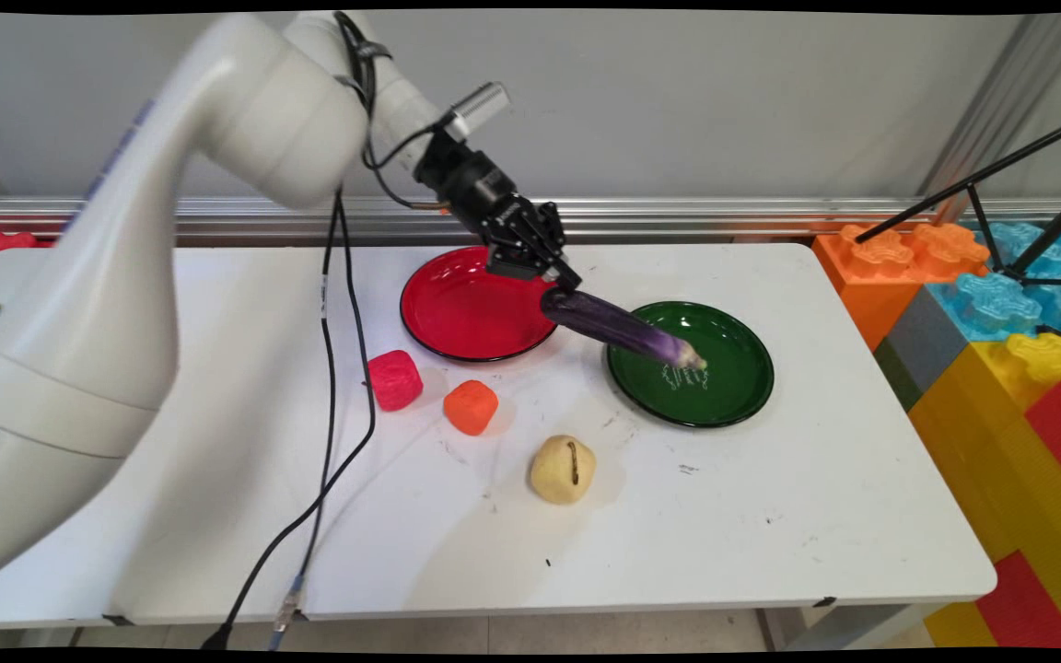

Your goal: Place the picked object on the table

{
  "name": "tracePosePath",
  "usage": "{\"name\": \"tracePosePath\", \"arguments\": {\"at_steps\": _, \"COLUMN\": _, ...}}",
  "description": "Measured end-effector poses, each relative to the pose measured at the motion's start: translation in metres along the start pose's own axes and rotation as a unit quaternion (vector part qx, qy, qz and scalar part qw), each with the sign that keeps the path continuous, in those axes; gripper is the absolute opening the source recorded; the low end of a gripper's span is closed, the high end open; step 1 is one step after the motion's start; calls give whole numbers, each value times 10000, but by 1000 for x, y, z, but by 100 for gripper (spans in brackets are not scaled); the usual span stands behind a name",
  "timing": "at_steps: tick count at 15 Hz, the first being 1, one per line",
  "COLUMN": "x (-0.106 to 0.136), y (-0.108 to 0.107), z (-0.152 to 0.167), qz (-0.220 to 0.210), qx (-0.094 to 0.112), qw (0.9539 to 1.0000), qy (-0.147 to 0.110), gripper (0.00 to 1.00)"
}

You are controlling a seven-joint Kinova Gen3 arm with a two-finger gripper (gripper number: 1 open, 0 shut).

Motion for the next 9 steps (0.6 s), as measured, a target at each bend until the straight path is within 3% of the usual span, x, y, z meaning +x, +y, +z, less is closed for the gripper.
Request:
{"name": "tracePosePath", "arguments": {"at_steps": 4, "x": 4, "y": 35, "z": -24, "qz": -379, "qx": 33, "qw": 9992, "qy": 126, "gripper": 0}}
{"name": "tracePosePath", "arguments": {"at_steps": 9, "x": -1, "y": 71, "z": -52, "qz": -716, "qx": 41, "qw": 9974, "qy": 92, "gripper": 0}}
